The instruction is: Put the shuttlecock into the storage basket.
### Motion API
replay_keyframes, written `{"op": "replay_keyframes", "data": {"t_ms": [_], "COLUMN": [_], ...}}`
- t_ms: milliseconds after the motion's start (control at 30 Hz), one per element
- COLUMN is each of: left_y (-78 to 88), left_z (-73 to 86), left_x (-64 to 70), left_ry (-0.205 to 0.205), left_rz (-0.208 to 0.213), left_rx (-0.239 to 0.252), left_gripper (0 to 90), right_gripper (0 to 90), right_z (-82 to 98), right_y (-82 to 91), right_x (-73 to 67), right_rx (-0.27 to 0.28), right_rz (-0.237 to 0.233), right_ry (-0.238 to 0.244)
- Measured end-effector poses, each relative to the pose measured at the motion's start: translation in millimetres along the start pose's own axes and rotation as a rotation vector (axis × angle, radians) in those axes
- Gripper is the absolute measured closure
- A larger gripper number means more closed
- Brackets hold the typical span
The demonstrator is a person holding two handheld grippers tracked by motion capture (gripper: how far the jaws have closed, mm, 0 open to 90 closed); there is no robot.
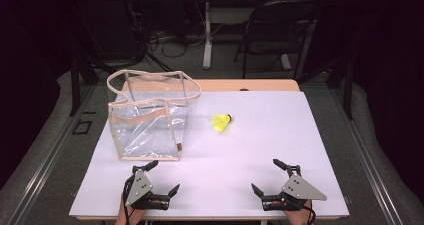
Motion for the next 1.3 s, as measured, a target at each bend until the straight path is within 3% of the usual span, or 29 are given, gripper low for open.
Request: {"op": "replay_keyframes", "data": {"t_ms": [567,1300], "left_y": [-19.6,-39.3], "left_z": [-6.1,-15.2], "left_x": [5.4,9.0], "left_ry": [-0.016,-0.001], "left_rz": [0.038,0.092], "left_rx": [-0.009,-0.041], "left_gripper": [0.0,0.1], "right_gripper": [0.9,0.9], "right_z": [0.7,1.9], "right_y": [-0.1,-0.8], "right_x": [-0.3,0.1], "right_rx": [-0.007,-0.016], "right_rz": [-0.001,-0.003], "right_ry": [0.0,-0.006]}}
Point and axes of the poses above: each handheld gripper's, and its own axes: y roughly backward along the jaws, z roughly out of its underside, x roughly to its right, the point moved 4 cm from there along -y, roughly forward along the jaws, and after that the axes turned 11 degrees about -y, right-handed, at the moved point
